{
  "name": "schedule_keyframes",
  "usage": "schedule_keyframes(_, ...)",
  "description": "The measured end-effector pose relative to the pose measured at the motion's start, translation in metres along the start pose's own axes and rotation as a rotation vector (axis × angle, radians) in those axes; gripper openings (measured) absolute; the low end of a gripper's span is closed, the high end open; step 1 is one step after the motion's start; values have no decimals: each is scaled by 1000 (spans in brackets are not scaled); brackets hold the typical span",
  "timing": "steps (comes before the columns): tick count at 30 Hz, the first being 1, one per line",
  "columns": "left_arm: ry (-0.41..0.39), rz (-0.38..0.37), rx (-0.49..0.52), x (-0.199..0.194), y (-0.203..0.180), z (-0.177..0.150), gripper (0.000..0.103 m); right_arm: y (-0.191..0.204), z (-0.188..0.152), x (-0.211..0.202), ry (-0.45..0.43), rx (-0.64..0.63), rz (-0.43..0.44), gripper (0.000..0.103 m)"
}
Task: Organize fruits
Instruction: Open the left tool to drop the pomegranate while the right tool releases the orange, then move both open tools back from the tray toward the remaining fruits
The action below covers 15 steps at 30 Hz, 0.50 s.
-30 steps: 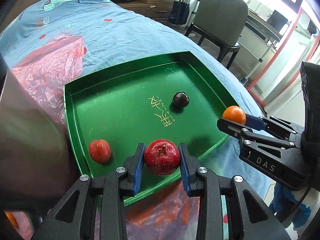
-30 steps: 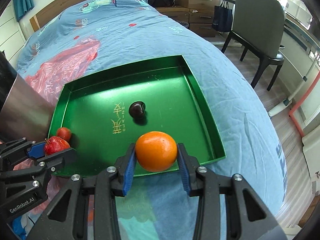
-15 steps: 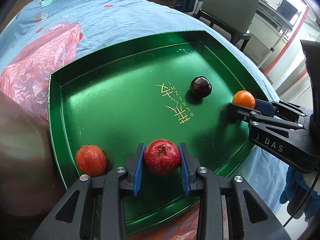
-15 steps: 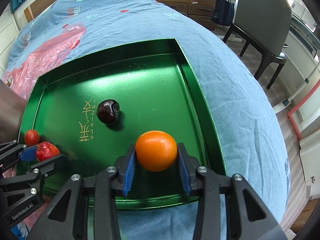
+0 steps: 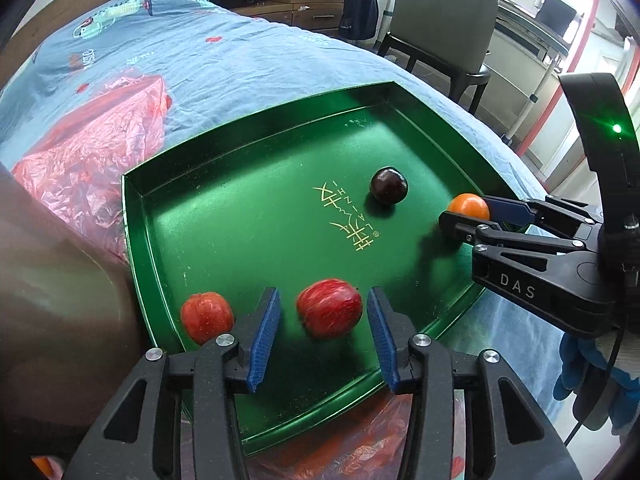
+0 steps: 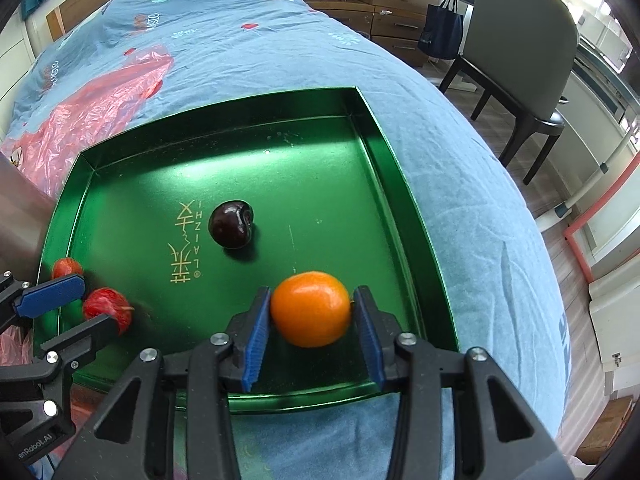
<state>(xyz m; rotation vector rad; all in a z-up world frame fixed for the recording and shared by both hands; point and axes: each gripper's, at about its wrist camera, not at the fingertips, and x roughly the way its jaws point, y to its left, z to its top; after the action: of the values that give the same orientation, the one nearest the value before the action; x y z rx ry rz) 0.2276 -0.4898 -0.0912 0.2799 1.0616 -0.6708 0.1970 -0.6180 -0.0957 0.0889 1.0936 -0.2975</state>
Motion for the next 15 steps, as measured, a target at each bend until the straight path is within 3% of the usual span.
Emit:
schedule_keyframes(3, -27, 2, 12, -14, -2, -3, 44, 2, 0, -11, -19, 2, -12, 51)
schedule_keyframes(15, -89, -72, 95, -69, -17, -48, 47, 15, -30, -62, -67, 38, -46, 56)
